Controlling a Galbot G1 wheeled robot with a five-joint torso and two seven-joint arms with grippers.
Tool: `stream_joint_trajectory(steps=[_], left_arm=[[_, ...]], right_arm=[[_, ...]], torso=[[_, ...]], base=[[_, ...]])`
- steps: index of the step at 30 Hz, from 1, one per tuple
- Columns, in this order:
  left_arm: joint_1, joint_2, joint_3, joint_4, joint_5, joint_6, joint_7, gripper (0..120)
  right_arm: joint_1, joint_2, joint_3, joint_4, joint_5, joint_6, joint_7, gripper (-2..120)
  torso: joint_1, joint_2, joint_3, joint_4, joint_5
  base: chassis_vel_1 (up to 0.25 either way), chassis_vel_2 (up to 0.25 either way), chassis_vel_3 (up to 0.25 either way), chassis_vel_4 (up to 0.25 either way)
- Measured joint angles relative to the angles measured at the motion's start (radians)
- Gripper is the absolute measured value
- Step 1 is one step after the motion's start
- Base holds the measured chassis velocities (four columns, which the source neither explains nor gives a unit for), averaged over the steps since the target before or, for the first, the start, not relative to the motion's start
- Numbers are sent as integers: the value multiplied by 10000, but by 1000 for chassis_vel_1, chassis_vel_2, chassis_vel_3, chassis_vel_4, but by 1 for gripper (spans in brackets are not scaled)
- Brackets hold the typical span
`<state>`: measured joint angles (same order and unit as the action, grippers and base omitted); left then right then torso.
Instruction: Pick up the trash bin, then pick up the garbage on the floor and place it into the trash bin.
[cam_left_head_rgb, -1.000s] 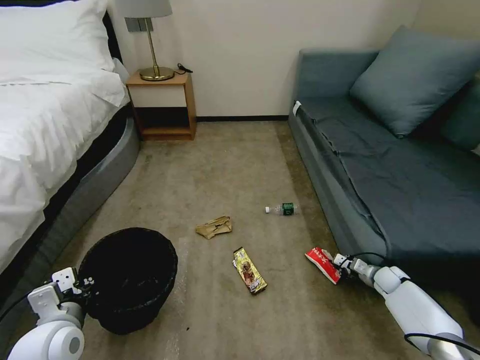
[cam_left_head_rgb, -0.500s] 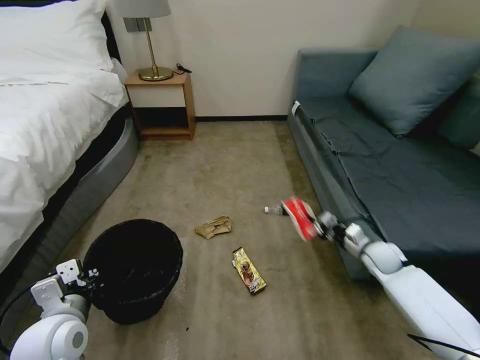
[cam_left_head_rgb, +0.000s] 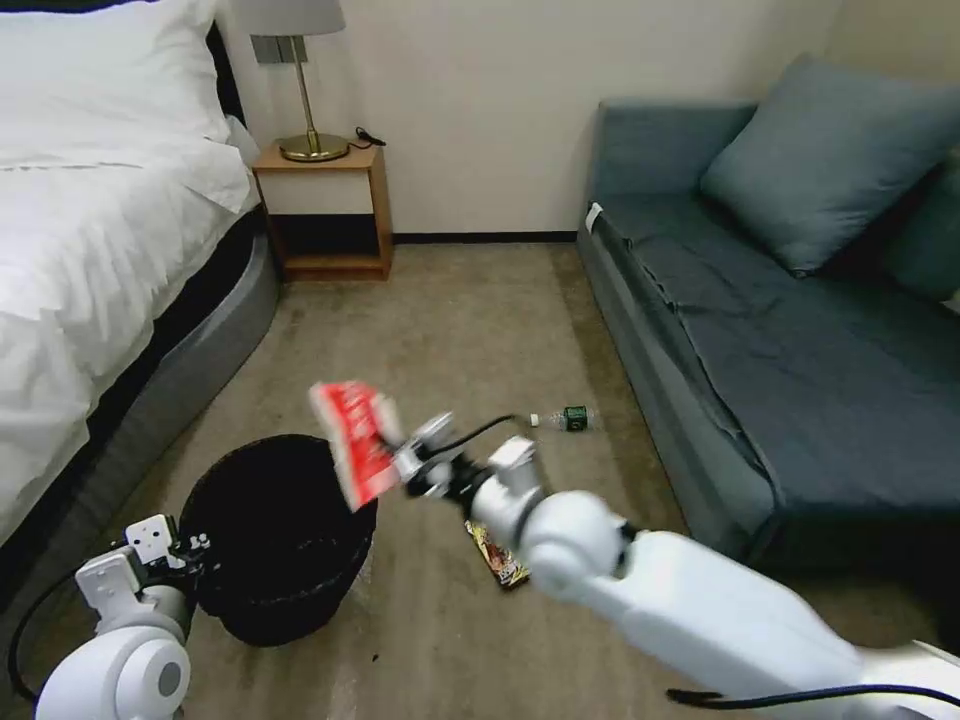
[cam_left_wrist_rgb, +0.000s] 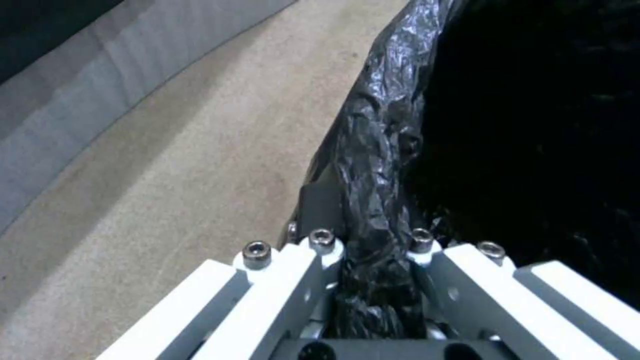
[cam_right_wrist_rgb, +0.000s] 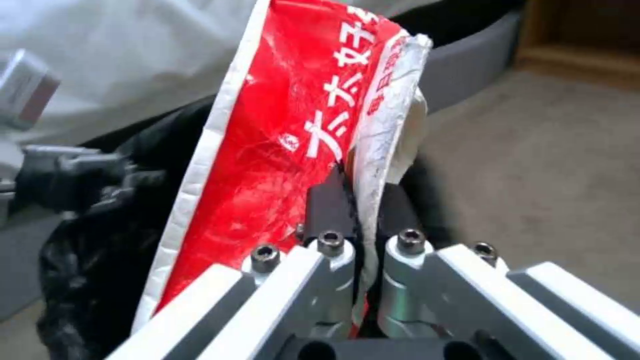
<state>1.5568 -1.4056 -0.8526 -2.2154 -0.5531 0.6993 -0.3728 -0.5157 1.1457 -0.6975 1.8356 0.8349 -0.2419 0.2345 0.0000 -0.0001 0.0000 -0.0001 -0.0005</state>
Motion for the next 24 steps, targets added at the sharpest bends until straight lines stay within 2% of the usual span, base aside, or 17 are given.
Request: stream_joint_trajectory(steps=[1,5,11,16,18,20,21,23,24], left_arm=[[0,0,0,0,0,0,0,4],[35,-12,5,-103,1,17,-5,4],[55,-55,16,-158,1,18,-6,4],[91,-85,23,-194,6,19,-5,4],[116,-84,12,-215,8,17,2,4],[118,-81,4,-214,8,16,3,4],[124,-77,-8,-214,9,7,6,4],[128,-76,-12,-216,9,6,6,4],[144,-75,-33,-224,7,3,11,4]], right_arm=[[0,0,0,0,0,0,0,0],[359,1252,-829,-1070,-243,-63,335,0],[512,1476,-1112,-1390,-501,-412,416,0],[550,1397,-1244,-1400,-732,-627,405,10],[508,1352,-1224,-1318,-868,-778,399,23],[477,1347,-1188,-1268,-886,-812,398,26],[434,1348,-1114,-1184,-901,-833,397,33],[430,1349,-1099,-1168,-902,-833,398,35],[430,1362,-1009,-1084,-913,-822,424,45]], torso=[[0,0,0,0,0],[-1,0,0,5,3],[0,0,0,1,3],[0,1,0,1,3],[0,0,-1,1,4],[-1,0,0,0,4],[0,1,-1,0,4],[0,0,0,1,4],[0,0,0,1,4]], base=[[0,0,0,0],[0,0,0,0],[0,0,0,0],[0,0,0,0],[0,0,0,0],[0,0,0,0],[0,0,0,0],[0,0,0,0],[0,0,0,0]])
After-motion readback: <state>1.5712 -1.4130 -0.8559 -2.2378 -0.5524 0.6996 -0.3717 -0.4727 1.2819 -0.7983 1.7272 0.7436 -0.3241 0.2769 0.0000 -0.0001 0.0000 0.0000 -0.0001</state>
